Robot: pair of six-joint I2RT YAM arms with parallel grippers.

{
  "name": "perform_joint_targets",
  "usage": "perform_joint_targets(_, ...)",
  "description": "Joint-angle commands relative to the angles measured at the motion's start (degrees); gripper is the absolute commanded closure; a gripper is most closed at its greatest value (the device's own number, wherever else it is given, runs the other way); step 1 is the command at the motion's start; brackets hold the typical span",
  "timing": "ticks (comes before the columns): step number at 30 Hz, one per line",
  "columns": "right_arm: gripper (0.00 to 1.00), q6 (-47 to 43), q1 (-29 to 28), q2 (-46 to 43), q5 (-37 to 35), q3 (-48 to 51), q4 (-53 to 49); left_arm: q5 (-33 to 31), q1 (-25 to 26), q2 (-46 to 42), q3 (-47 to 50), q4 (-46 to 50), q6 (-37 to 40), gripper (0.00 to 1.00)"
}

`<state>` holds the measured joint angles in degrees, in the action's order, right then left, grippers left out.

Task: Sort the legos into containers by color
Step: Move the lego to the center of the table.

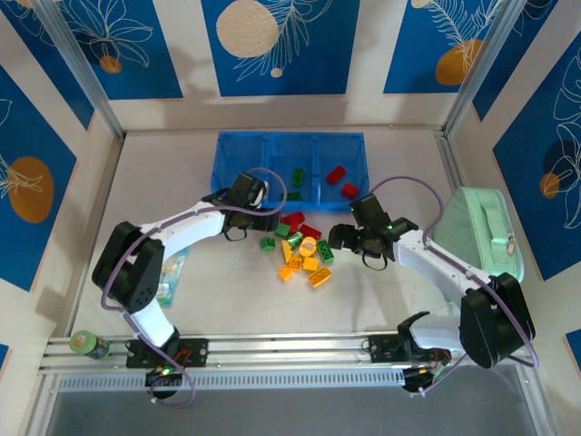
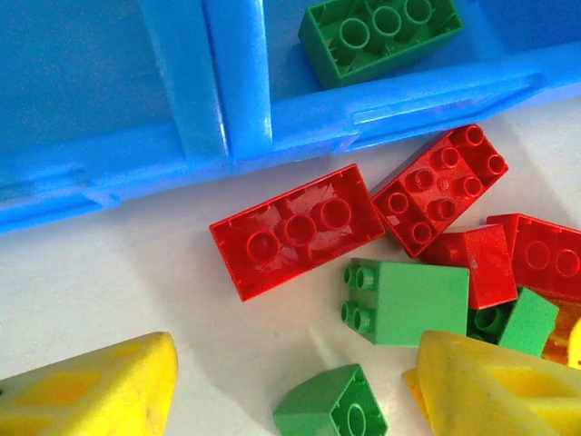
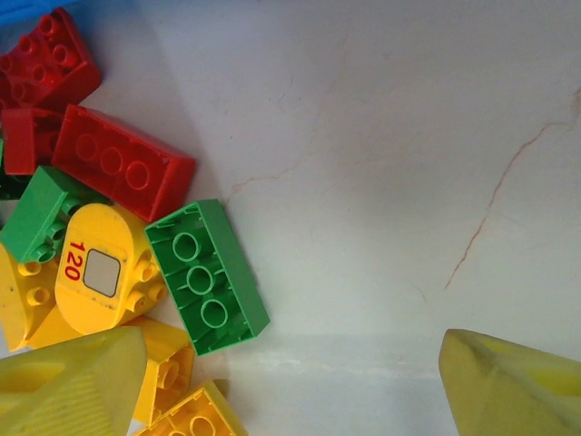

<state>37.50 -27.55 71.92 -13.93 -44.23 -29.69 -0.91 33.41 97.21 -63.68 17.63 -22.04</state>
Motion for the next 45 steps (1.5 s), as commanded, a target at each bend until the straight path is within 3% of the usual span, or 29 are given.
perform_joint_targets(1, 0.16, 1.0, -0.6, -0.2, 0.4, -0.4, 0.0, 1.5, -1.3, 1.6, 0.2, -4.3, -2.2, 0.32)
perform_joint_targets(13, 0.17, 0.6, -0.4, -0.5, -0.4, -0.5, -0.6, 1.5, -2.6, 8.1, -2.1, -4.8, -3.9, 0.40)
perform_joint_targets(25, 0.18, 1.2, -0.5, 0.0, -0.7, 0.2, 0.0, 1.7, -2.7, 7.4, -3.2, -4.9, -4.3, 0.43)
perform_joint_targets(36, 0.19, 1.4, -0.5, 0.0, -0.8, 0.4, 0.1, 0.3, -3.4, 11.3, -6.5, -3.4, -3.8, 0.52)
perform_joint_targets(45, 0.20, 1.8, -0.6, -0.6, -0.7, 1.0, 0.0, 0.7, -3.4, 10.9, -2.9, -5.5, -4.9, 0.56)
